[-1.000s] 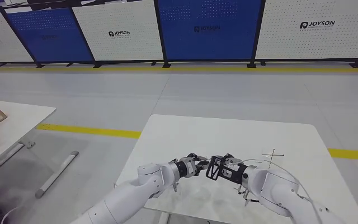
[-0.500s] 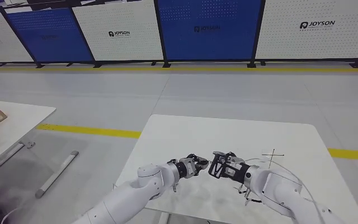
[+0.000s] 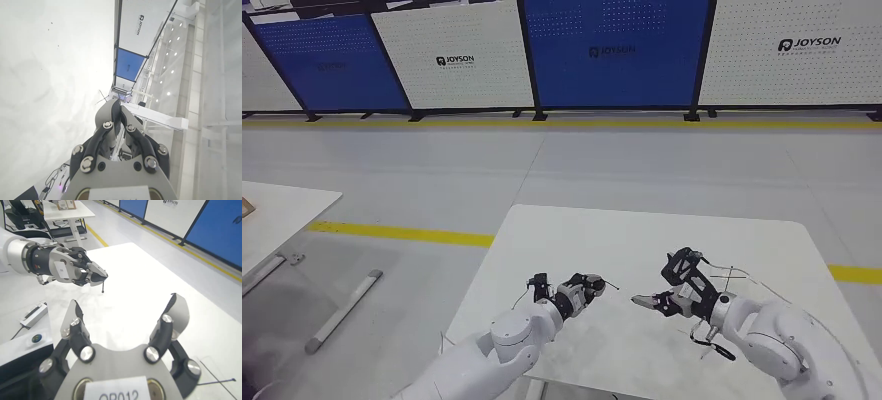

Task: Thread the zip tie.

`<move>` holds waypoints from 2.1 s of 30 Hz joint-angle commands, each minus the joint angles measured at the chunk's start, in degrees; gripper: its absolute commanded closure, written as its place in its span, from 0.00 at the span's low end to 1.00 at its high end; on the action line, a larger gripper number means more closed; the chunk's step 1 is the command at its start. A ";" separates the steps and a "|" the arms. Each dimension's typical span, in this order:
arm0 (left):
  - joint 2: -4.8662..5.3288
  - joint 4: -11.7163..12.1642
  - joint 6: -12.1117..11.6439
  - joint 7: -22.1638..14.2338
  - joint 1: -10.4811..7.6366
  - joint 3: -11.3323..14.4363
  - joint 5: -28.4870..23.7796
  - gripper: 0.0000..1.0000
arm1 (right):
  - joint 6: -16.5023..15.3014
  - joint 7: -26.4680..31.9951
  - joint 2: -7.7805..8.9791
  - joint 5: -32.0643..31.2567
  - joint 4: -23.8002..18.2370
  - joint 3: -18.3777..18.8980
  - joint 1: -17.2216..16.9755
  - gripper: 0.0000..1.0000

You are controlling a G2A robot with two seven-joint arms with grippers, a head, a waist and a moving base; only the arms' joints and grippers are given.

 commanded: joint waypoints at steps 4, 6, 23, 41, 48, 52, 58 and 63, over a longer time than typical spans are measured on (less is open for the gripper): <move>0.01 -0.01 0.04 -0.03 -0.01 -0.02 -0.15 1.00 | 0.00 -0.15 -0.02 -0.21 -0.09 0.01 -0.04 0.00; 0.01 -0.01 0.04 -0.03 -0.01 -0.02 -0.15 1.00 | 0.00 -0.15 -0.02 -0.21 -0.09 0.01 -0.04 0.00; -1.66 3.19 -13.66 6.73 1.85 2.29 24.63 1.00 | 0.00 11.53 -0.78 30.61 5.61 1.24 2.39 0.00; -1.69 2.74 -15.54 8.30 3.75 1.72 31.61 1.00 | 0.00 29.30 -2.69 57.52 17.72 0.83 7.20 0.00; -2.23 2.10 -13.47 5.00 4.16 0.98 30.31 1.00 | 0.00 30.90 -6.23 61.92 25.04 -4.23 10.36 0.00; -2.58 1.69 -13.50 4.14 4.72 0.73 30.16 1.00 | 0.00 28.37 -9.44 61.56 29.01 -7.43 13.12 0.00; -3.03 2.18 -13.98 4.36 5.05 0.69 29.75 1.00 | 0.00 27.47 -12.84 61.92 32.35 -10.08 14.80 0.00; -3.03 2.18 -13.98 4.36 5.05 0.69 29.75 1.00 | 0.00 27.47 -12.84 61.92 32.35 -10.08 14.80 0.00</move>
